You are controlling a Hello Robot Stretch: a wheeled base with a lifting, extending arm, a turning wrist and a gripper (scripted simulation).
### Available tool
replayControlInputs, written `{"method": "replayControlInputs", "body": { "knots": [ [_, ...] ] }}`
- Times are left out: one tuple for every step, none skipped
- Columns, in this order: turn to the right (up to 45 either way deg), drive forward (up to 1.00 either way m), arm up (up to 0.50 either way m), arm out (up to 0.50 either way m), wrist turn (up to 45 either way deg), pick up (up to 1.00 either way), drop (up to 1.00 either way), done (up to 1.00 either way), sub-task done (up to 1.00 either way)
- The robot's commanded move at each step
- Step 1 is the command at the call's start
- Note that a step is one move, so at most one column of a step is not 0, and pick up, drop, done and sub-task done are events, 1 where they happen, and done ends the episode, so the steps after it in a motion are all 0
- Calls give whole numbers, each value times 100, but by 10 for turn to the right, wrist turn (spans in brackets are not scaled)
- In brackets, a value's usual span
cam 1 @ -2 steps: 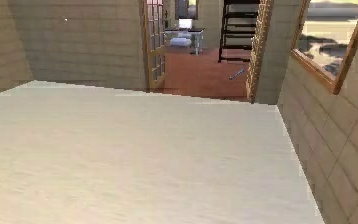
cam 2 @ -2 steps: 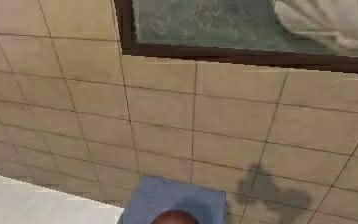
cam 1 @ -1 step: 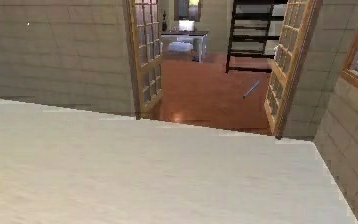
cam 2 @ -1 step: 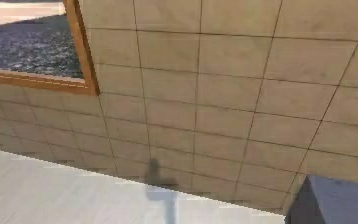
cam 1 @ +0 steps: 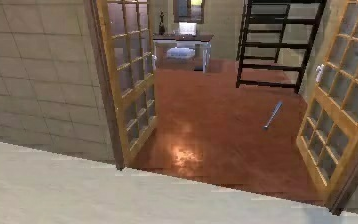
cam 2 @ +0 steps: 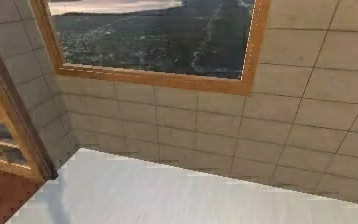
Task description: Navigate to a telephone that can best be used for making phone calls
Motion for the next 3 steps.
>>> {"method": "replayControlInputs", "body": {
  "knots": [
    [0, 100, 0, 0, 0, 0, 0, 0, 0],
    [-30, 0, 0, 0, 0, 0, 0, 0, 0],
    [0, 100, 0, 0, 0, 0, 0, 0, 0]
  ]
}}
